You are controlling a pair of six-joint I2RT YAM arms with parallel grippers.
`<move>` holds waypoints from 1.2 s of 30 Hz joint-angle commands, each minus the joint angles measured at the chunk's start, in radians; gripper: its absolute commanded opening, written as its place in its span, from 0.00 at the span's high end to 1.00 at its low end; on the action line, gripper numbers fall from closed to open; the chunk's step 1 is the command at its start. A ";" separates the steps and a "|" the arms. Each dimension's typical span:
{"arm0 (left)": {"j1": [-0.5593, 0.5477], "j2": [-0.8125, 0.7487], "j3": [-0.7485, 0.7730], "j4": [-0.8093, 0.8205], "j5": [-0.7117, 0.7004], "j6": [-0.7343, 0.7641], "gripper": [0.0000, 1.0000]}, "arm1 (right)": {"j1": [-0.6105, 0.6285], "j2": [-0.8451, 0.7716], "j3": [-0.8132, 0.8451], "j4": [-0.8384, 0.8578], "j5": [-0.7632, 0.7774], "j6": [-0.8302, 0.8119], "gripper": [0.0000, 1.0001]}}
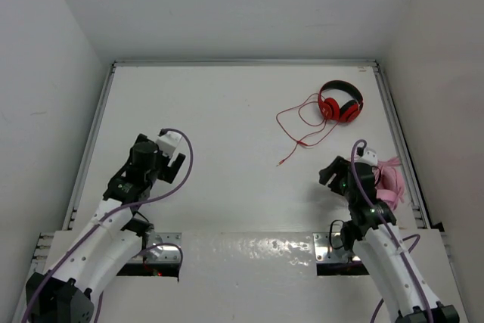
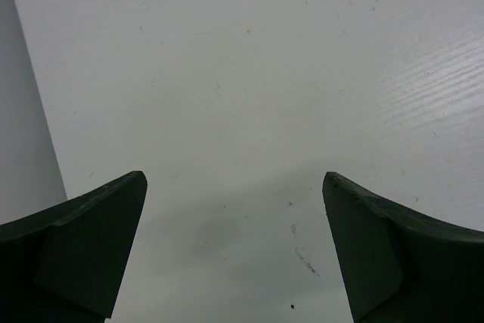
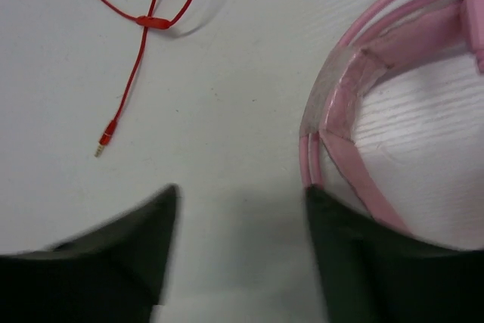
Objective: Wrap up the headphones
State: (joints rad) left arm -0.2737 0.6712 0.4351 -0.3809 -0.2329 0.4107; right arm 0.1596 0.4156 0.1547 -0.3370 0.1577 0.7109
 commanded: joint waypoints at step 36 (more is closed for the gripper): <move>0.093 0.217 0.293 -0.128 0.174 0.114 0.08 | -0.192 1.478 1.352 -0.217 0.206 -0.169 1.00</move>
State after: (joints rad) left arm -0.1829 0.8532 0.5713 -0.5152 -0.1261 0.5041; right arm -0.1101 2.0418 1.5070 -0.6594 0.3656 0.6765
